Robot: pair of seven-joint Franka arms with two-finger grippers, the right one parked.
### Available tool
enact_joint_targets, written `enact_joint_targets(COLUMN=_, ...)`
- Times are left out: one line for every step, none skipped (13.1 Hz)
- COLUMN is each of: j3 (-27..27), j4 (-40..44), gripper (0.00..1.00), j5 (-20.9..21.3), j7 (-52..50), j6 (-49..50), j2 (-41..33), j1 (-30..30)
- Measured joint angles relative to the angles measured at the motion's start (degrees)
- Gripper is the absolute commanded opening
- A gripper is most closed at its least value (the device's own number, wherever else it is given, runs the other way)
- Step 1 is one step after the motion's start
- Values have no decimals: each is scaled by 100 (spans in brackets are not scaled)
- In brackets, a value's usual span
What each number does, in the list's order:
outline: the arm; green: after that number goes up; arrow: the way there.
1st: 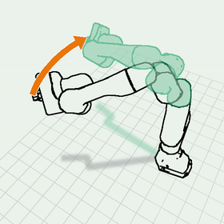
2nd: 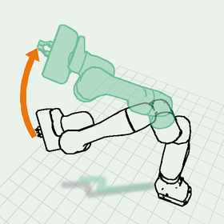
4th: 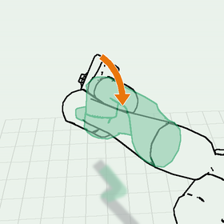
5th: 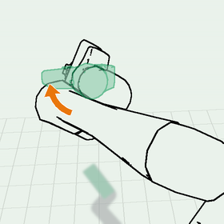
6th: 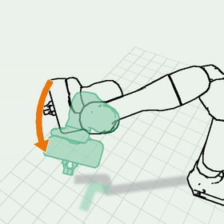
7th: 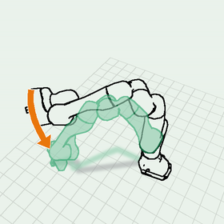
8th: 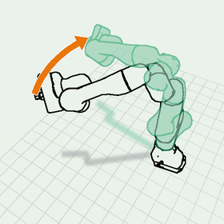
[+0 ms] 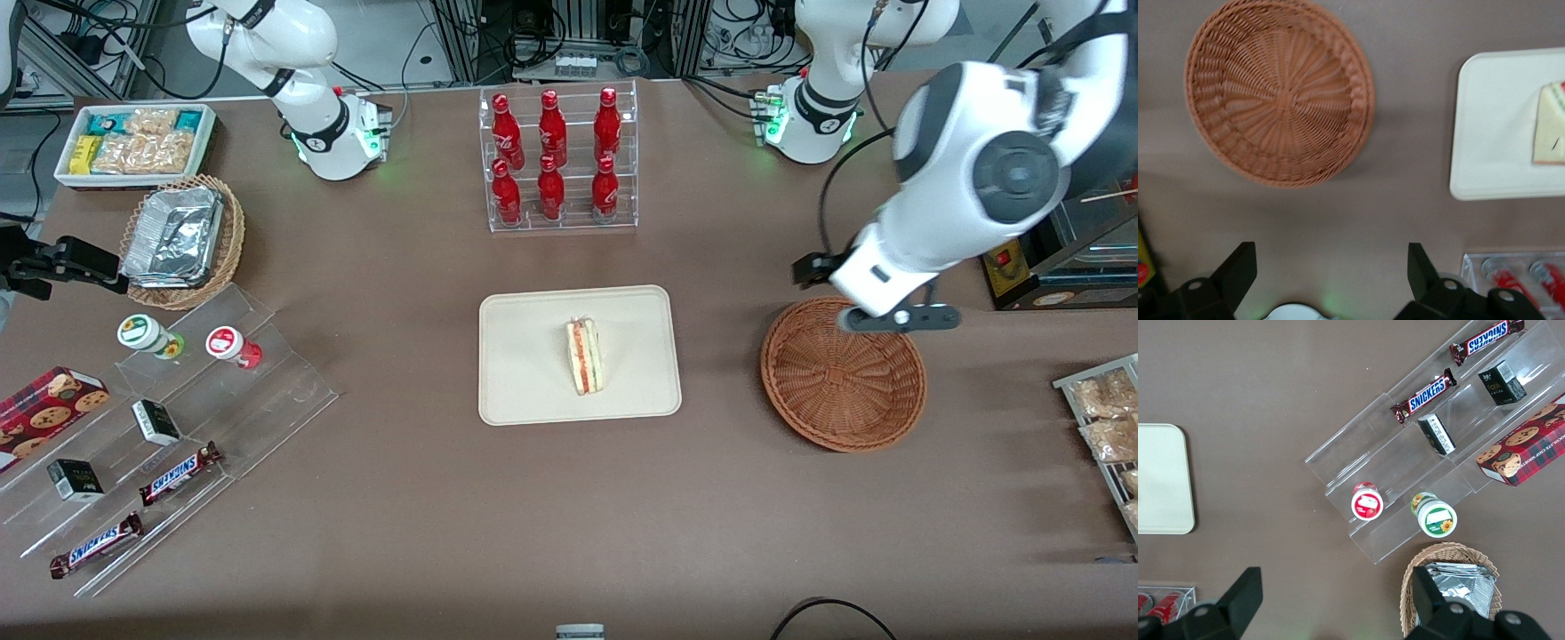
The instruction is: Place sandwich from basket to tray
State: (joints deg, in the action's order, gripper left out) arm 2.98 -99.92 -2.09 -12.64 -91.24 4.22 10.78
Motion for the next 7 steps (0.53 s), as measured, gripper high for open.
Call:
enact_joint_targets(j3=14, j4=-3, gripper=100, j5=-8, j7=148, j6=135, j2=-90, j1=-190)
enact_joint_targets(j3=63, j4=-2, gripper=100, j5=-14, j7=259, j6=287, j2=-197, j1=-396)
enact_joint_targets(j3=155, j4=4, gripper=100, j5=-17, j7=329, j6=450, j2=-320, j1=-620)
enact_joint_targets(j3=237, j4=34, gripper=100, j5=-20, j7=364, j6=628, j2=-444, j1=-801)
enact_joint_targets(j3=287, j4=101, gripper=100, j5=-21, j7=378, j6=817, j2=-549, j1=-915)
enact_joint_targets(j3=311, j4=208, gripper=100, j5=-21, j7=383, j6=1006, j2=-629, j1=-977)
enact_joint_targets(j3=318, j4=347, gripper=100, j5=-22, j7=383, j6=1192, j2=-677, j1=-1003)
